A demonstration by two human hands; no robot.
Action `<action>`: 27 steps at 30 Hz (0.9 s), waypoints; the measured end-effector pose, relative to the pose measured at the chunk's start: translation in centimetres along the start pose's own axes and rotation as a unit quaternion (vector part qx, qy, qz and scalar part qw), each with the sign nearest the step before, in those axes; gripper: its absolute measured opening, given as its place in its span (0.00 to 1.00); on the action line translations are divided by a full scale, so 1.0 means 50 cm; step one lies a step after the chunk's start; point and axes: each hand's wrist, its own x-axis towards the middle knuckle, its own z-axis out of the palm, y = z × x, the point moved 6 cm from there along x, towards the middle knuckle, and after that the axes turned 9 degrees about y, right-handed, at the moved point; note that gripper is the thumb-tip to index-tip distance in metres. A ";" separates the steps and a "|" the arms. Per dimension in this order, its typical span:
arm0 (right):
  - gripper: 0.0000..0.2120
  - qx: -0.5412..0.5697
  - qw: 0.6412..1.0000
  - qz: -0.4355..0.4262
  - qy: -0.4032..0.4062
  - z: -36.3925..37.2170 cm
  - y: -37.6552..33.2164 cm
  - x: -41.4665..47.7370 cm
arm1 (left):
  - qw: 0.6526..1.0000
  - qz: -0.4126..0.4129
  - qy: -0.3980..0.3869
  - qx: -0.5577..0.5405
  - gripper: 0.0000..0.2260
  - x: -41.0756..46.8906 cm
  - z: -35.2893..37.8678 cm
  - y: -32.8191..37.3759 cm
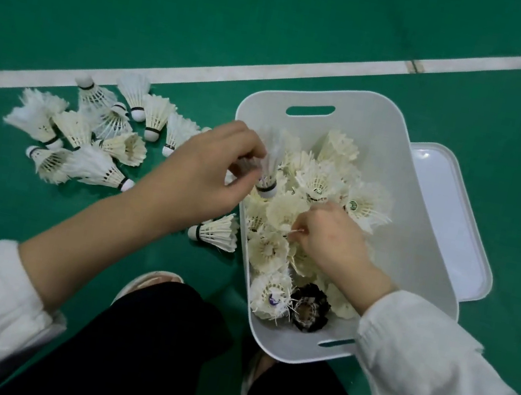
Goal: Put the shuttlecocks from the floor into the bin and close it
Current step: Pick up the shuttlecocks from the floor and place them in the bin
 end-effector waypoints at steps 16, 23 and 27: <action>0.19 0.219 0.969 -0.039 0.105 -0.161 -0.059 -0.013 | 0.996 0.078 -0.023 0.030 0.08 0.010 0.042 -0.003; 0.12 0.222 0.959 -0.118 0.128 -0.170 -0.067 0.021 | 0.998 0.067 -0.005 -0.001 0.04 0.021 0.025 -0.013; 0.09 0.163 0.967 -0.045 0.188 -0.193 -0.004 0.039 | 0.997 0.070 0.009 0.009 0.09 0.027 0.017 -0.012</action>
